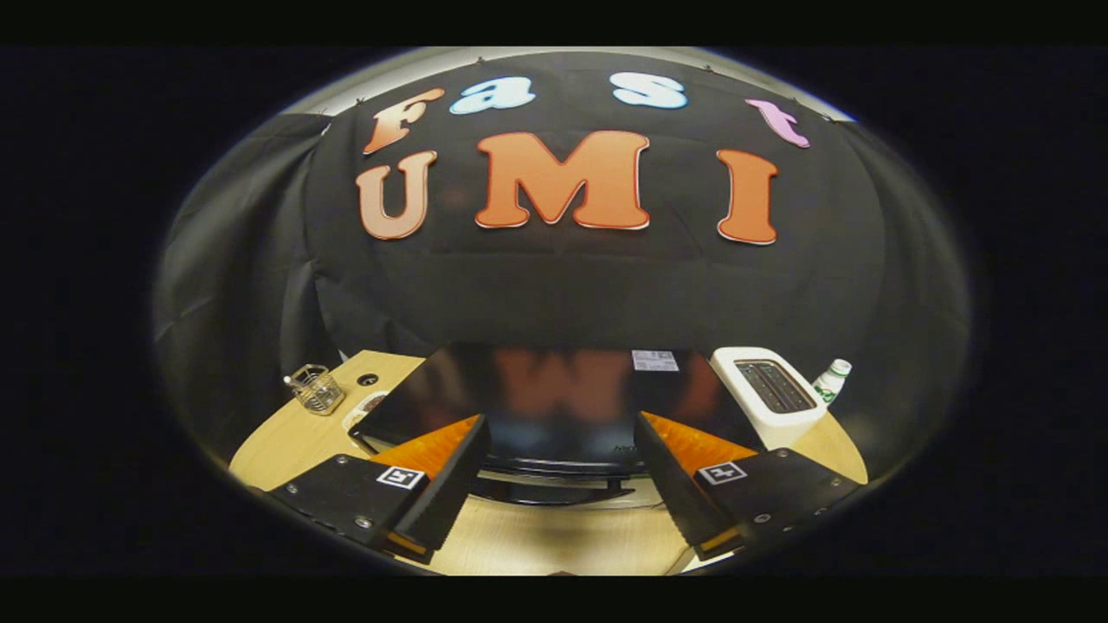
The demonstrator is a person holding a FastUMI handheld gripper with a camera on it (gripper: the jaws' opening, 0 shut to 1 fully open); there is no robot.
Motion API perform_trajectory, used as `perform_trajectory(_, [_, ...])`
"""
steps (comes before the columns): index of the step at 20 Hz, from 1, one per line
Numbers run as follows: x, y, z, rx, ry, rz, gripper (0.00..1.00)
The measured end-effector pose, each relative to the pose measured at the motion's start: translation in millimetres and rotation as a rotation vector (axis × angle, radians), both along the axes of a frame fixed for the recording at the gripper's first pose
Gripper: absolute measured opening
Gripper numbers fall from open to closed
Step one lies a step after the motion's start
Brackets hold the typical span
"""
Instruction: Open the toaster oven, put the food inside, and close the toaster oven door.
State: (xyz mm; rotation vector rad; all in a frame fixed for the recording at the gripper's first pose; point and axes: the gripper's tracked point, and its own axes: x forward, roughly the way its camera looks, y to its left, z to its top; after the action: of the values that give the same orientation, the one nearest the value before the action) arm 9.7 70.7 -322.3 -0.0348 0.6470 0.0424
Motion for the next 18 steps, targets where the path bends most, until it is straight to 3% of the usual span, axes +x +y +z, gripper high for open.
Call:
perform_trajectory(5, [-18, 5, -23, 0.024, 0.059, -0.017, 0.99])
perform_trajectory(8, [-32, 5, -20, -0.023, 0.027, 0.001, 0.98])
perform_trajectory(11, [-39, 8, -19, 0.012, 0.000, -0.012, 0.97])
perform_trajectory(18, [-82, 13, -25, 0.024, 0.075, 0.077, 0.93])
